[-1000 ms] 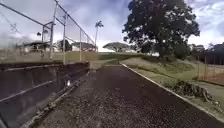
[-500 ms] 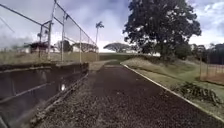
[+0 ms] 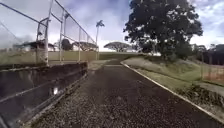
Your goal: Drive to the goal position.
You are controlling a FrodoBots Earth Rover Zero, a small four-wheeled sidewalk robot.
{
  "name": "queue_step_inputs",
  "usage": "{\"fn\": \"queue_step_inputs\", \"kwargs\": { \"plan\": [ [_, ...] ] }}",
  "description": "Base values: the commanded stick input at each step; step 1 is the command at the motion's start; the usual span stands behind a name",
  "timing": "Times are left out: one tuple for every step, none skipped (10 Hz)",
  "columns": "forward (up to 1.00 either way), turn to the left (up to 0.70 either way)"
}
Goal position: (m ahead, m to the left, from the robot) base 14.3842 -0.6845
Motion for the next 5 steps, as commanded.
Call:
{"fn": "queue_step_inputs", "kwargs": {
  "plan": [
    [0.5, -0.5],
    [0.5, -0.5],
    [0.5, -0.5],
    [0.5, -0.5],
    [0.5, -0.3]
  ]
}}
